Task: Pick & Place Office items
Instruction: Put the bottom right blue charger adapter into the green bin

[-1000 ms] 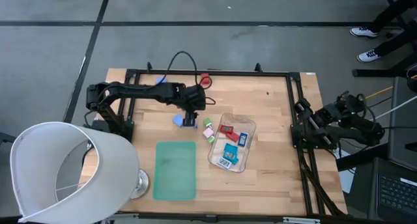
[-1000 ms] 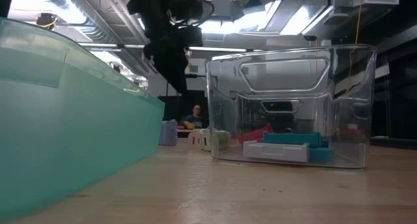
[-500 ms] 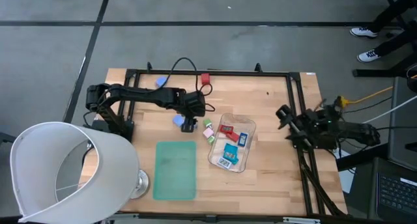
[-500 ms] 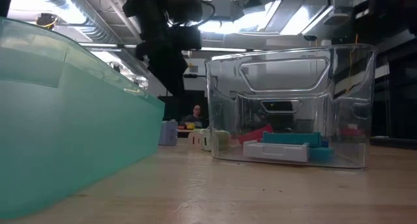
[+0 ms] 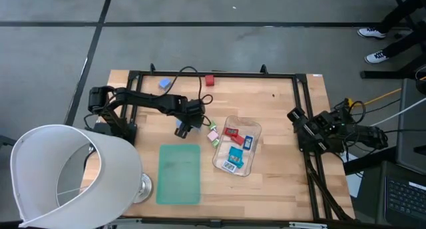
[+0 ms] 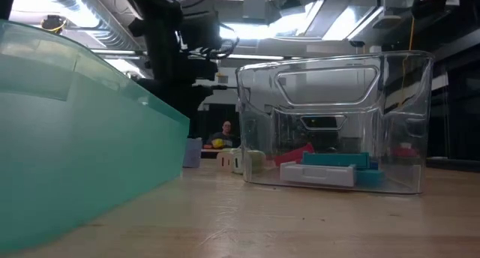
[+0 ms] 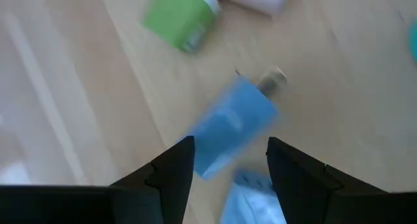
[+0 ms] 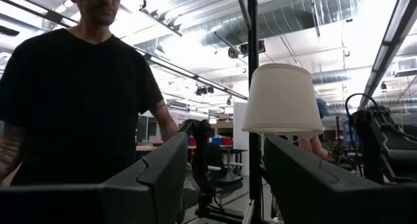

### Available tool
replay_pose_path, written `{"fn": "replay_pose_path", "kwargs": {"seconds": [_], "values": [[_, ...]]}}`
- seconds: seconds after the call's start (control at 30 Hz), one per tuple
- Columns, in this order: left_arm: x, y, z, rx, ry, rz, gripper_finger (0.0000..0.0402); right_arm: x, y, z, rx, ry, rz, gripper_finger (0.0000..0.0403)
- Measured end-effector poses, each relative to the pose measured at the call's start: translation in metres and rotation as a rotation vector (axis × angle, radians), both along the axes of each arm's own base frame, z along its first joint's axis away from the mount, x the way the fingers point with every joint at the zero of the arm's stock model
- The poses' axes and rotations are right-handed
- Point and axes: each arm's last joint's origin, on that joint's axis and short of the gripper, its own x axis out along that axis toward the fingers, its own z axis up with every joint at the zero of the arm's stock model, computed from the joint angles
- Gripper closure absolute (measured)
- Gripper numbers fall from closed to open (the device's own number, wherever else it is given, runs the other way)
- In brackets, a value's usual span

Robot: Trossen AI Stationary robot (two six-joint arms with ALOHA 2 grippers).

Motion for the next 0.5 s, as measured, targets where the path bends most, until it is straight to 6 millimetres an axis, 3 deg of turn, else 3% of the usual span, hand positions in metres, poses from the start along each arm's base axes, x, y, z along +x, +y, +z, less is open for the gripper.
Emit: {"fn": "replay_pose_path", "kwargs": {"seconds": [0.33, 0.5], "values": [[0.008, -0.008, 0.004, 0.021, -0.053, -0.074, 0.0212, 0.000, -0.001, 0.000, 0.029, 0.006, -0.015, 0.0202], [0.013, -0.012, -0.010, 0.042, -0.003, -0.162, 0.0214, 0.000, -0.001, 0.000, 0.029, 0.006, -0.015, 0.0202]]}}
